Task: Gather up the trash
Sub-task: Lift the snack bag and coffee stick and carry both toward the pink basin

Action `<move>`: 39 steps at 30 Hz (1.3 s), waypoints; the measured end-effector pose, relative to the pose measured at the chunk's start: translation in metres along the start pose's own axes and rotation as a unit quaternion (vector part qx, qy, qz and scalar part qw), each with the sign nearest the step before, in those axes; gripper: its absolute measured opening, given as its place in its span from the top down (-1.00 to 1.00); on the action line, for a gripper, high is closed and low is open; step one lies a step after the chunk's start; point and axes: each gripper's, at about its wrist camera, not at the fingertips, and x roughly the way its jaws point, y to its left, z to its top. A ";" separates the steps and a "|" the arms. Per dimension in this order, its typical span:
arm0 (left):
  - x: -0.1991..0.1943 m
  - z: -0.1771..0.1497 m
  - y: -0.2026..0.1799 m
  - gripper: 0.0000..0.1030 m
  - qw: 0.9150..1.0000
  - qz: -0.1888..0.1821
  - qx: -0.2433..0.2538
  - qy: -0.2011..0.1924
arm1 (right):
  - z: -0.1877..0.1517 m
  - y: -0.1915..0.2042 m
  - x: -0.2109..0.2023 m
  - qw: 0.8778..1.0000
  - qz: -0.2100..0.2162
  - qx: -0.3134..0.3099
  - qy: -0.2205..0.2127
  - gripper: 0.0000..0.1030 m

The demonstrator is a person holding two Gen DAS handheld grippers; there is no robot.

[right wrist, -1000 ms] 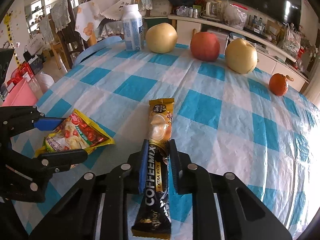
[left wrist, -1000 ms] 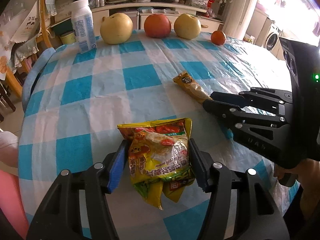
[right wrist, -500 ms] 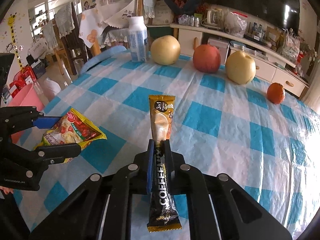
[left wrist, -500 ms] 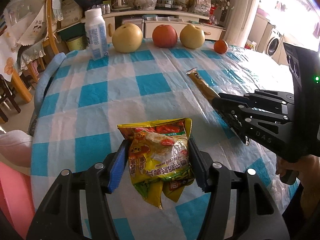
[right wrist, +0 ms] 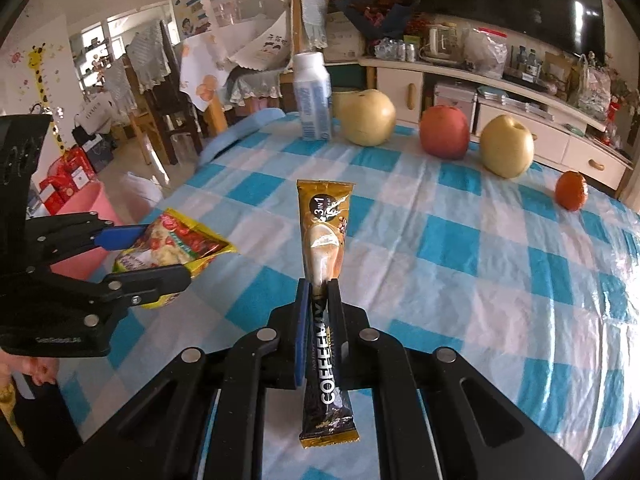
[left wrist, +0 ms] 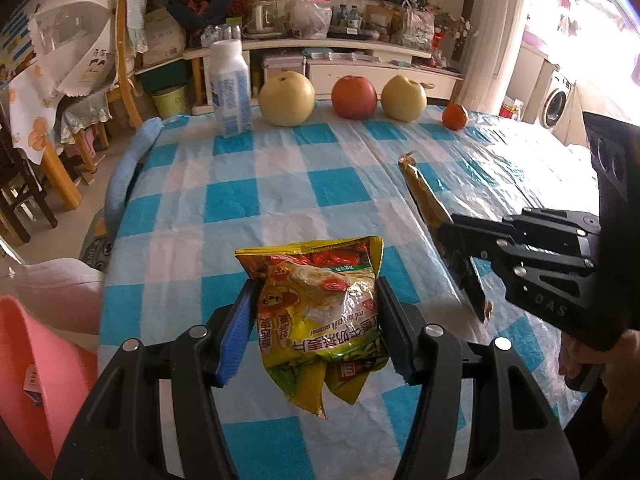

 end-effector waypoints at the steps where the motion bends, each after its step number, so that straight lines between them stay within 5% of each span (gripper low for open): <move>1: -0.002 0.000 0.002 -0.16 1.000 0.001 -0.002 -0.002 | 0.001 0.004 -0.001 1.000 0.003 0.000 -0.001 0.81; 20: -0.048 -0.008 0.055 -0.16 0.997 0.029 -0.056 -0.051 | 0.015 0.072 -0.016 0.999 0.017 -0.035 -0.017 0.85; 26: -0.057 -0.012 0.070 -0.16 0.995 0.036 -0.073 -0.058 | 0.003 0.064 0.010 0.999 0.017 -0.005 0.027 0.84; 31: -0.059 -0.015 0.080 -0.16 0.994 0.040 -0.086 -0.060 | -0.005 0.061 0.038 0.999 0.007 0.003 0.050 0.24; 39: -0.055 -0.016 0.084 -0.16 0.994 0.043 -0.089 -0.054 | 0.005 0.063 0.073 0.997 -0.015 0.002 0.073 0.23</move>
